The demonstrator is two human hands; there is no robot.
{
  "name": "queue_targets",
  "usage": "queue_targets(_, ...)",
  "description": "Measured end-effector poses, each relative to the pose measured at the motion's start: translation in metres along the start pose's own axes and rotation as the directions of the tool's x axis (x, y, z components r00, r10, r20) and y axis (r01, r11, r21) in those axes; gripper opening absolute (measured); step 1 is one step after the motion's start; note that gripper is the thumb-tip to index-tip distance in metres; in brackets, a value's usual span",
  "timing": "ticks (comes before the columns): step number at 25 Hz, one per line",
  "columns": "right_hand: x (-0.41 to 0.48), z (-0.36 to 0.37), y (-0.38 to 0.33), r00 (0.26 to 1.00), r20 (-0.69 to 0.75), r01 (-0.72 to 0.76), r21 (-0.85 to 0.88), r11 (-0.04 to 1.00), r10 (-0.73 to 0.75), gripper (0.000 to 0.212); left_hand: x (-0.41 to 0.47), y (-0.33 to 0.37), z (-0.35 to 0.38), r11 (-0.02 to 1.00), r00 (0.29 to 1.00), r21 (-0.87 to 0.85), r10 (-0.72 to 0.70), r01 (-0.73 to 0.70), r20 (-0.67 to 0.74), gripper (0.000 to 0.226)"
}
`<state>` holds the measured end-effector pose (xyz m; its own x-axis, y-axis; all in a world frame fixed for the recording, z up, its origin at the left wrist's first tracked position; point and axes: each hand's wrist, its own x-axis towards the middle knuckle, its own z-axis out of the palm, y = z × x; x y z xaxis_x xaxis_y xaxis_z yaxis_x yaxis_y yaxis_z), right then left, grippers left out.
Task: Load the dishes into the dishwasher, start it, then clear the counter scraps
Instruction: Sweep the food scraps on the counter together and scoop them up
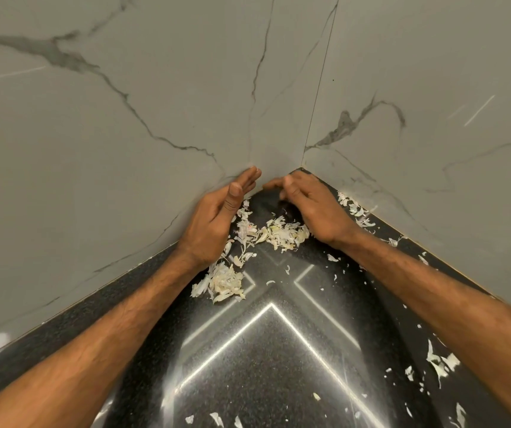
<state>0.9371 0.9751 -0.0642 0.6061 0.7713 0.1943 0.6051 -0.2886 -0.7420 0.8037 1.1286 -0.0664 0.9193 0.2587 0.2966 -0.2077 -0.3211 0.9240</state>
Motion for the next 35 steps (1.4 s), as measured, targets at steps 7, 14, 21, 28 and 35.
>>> queue_targets(7, 0.002, 0.007, -0.008, 0.981, 0.184, 0.13, -0.424, 0.897, -0.055, 0.072, 0.001, 0.0, 0.001, 1.0, 1.0, -0.029, 0.007, -0.008, -0.01, 0.087)
queue_targets(14, 0.002, 0.003, -0.005, 0.995, 0.093, 0.065, -0.221, 0.973, -0.046, 0.058, 0.0, 0.001, 0.001, 0.999, 1.0, -0.031, 0.01, -0.01, -0.013, 0.094)
queue_targets(21, 0.001, 0.004, -0.006, 0.985, 0.154, 0.1, -0.144, 0.985, -0.077, 0.039, -0.001, 0.0, 0.001, 0.998, 0.999, -0.053, 0.032, -0.033, -0.02, 0.094)
queue_targets(28, 0.001, -0.003, -0.001, 0.996, -0.087, 0.002, 0.309, 0.951, 0.027, 0.033, 0.002, -0.004, 0.0, 1.0, 1.0, 0.004, -0.007, 0.007, -0.012, 0.094)
queue_targets(35, 0.002, -0.005, -0.004, 0.999, 0.022, -0.049, 0.085, 0.995, 0.047, 0.039, 0.004, -0.004, 0.001, 0.975, 0.995, 0.2, -0.101, 0.102, -0.015, 0.088)
